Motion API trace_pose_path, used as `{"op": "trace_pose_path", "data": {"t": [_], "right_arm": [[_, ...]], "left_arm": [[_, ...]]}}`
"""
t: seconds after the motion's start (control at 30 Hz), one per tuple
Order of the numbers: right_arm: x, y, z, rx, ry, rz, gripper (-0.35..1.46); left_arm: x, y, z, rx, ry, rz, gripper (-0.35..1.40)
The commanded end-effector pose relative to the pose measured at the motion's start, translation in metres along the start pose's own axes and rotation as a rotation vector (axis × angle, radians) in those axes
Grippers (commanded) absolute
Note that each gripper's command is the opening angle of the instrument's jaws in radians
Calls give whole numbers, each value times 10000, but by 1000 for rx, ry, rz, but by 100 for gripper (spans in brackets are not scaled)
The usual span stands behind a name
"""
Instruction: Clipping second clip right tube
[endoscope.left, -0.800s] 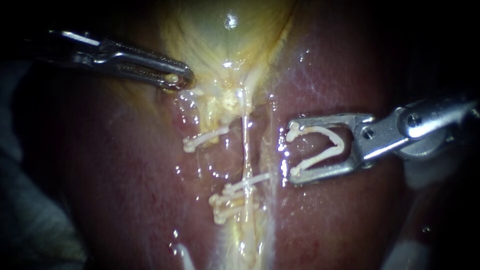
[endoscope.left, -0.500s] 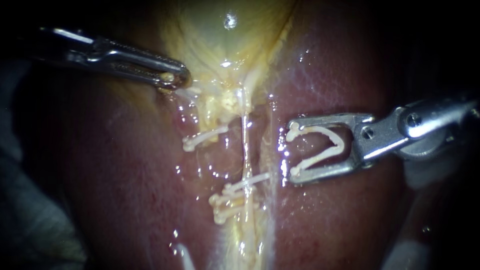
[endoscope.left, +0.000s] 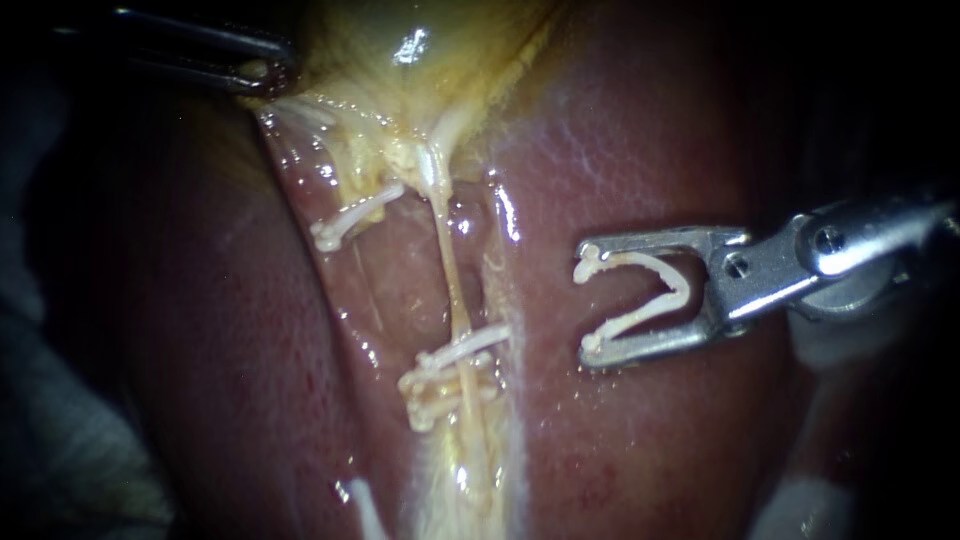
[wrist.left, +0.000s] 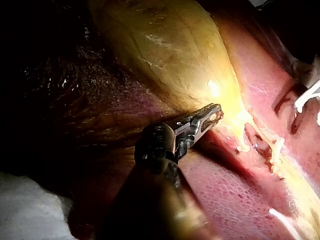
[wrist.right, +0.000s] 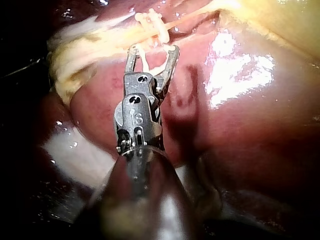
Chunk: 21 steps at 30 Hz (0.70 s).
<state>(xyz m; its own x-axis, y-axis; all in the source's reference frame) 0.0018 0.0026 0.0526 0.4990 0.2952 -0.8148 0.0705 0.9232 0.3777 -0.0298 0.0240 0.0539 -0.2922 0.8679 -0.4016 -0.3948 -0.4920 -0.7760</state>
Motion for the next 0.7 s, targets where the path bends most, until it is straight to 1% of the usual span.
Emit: {"op": "trace_pose_path", "data": {"t": [0.03, 0.13, 0.27, 0.33, 0.47, 0.57, 0.7], "right_arm": [[0, 0, 1, -1, 0, 0, 48], [2, 1, 4, 9, 2, -5, 47], [4, 2, 12, 35, 11, 60, 46], [6, 2, 17, 75, 20, 100, 46], [6, 4, 27, 98, 40, 151, 46], [3, 6, 36, 109, 61, 196, 46], [-5, 11, 48, 122, 68, 232, 46]], "left_arm": [[0, 1, 2, 2, 1, 0, -35], [-1, 3, 3, 7, 3, -1, -35], [-1, 6, 4, 6, 3, -2, -35], [-1, 7, 4, 7, 3, -2, -35], [-1, 9, 5, 5, 2, -3, -35], [-1, 10, 5, 6, 3, 3, -35], [-1, 12, 6, 5, 2, 2, -35]]}}
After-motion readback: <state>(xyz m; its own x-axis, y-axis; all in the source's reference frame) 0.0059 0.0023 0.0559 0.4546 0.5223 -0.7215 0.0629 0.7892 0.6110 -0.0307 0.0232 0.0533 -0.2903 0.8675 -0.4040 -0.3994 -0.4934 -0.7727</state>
